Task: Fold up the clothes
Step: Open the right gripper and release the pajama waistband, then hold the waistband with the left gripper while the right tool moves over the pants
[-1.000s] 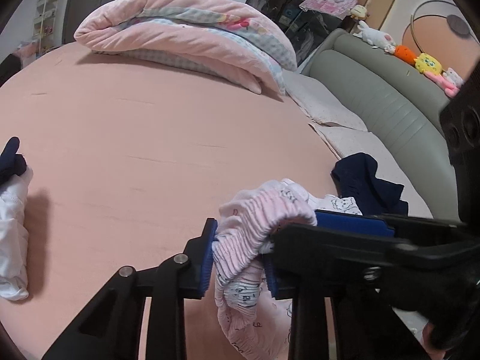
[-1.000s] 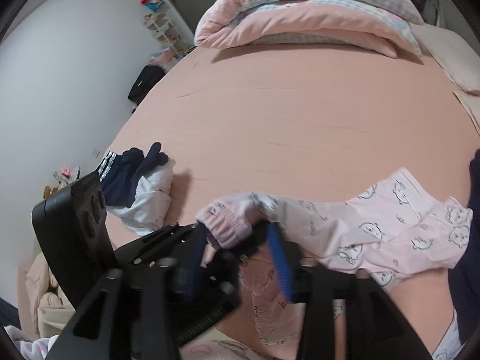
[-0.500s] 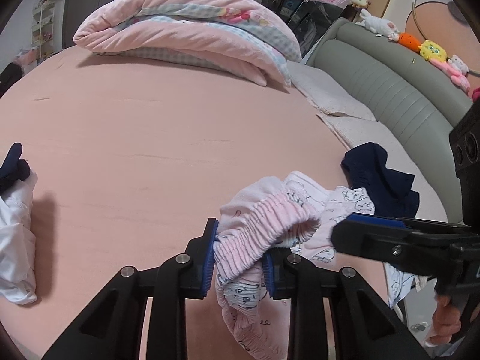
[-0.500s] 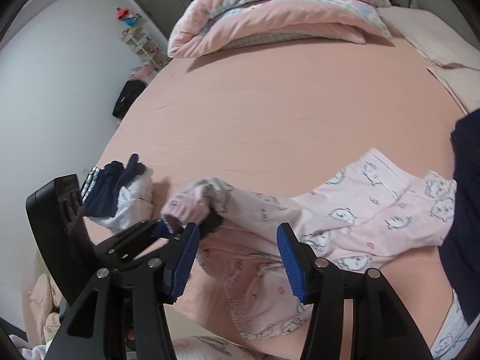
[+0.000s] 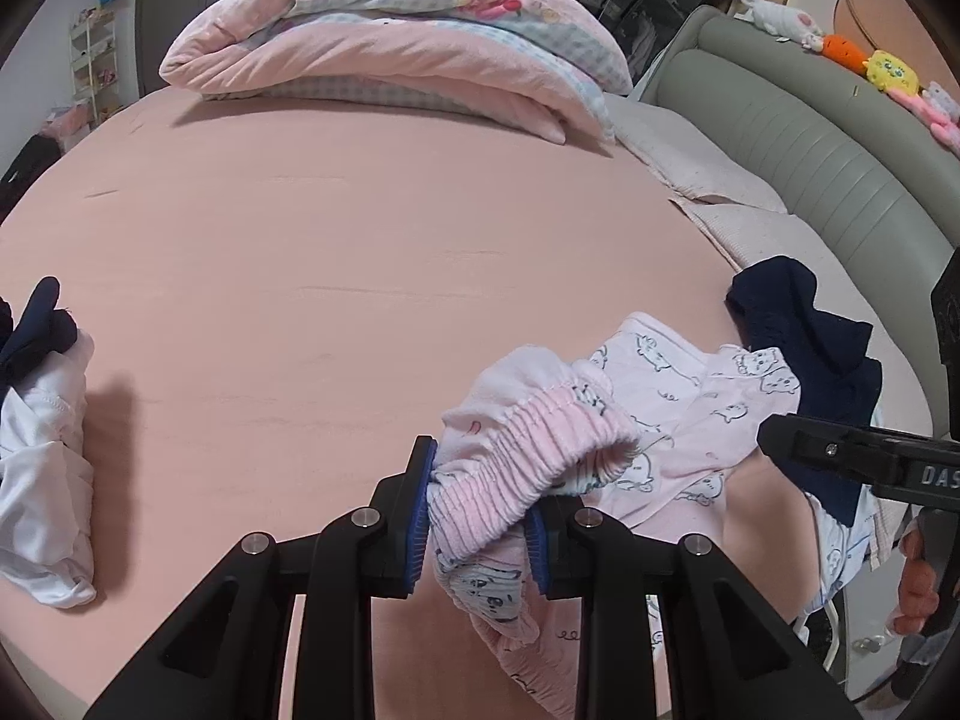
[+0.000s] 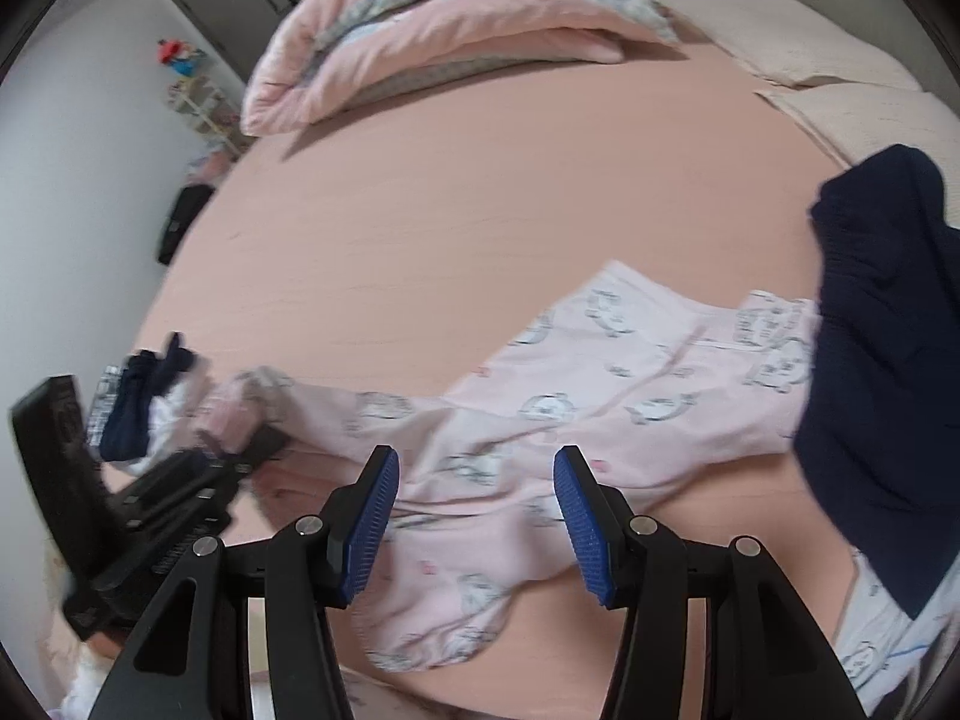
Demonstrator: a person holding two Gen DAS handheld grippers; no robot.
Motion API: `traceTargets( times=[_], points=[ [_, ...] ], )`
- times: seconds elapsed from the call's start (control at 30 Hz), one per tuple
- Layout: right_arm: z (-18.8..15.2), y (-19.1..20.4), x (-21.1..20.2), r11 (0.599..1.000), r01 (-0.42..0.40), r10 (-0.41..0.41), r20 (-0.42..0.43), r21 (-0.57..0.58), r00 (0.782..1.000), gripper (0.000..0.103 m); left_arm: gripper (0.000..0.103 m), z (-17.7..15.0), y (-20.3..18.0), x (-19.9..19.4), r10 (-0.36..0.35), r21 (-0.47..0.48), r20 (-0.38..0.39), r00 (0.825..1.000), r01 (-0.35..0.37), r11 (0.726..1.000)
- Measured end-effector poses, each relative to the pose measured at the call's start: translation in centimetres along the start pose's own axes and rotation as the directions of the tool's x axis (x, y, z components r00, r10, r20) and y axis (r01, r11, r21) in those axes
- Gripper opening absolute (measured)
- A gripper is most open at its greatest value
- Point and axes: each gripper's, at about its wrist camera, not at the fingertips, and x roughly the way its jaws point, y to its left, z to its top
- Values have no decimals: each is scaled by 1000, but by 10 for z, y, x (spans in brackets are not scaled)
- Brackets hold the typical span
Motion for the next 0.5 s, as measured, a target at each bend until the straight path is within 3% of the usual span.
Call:
traceTargets(
  times=[0.23,0.5],
  points=[
    [-6,-20,15,999,52,-51,-34,17,998,53,24,-2,8,10,34,-10,-37,999,-35,999],
    [-4,-46,27,994,61,-57,-50,92,997,53,24,-8,14,16,66,-10,-65,996,-67,998]
  ],
)
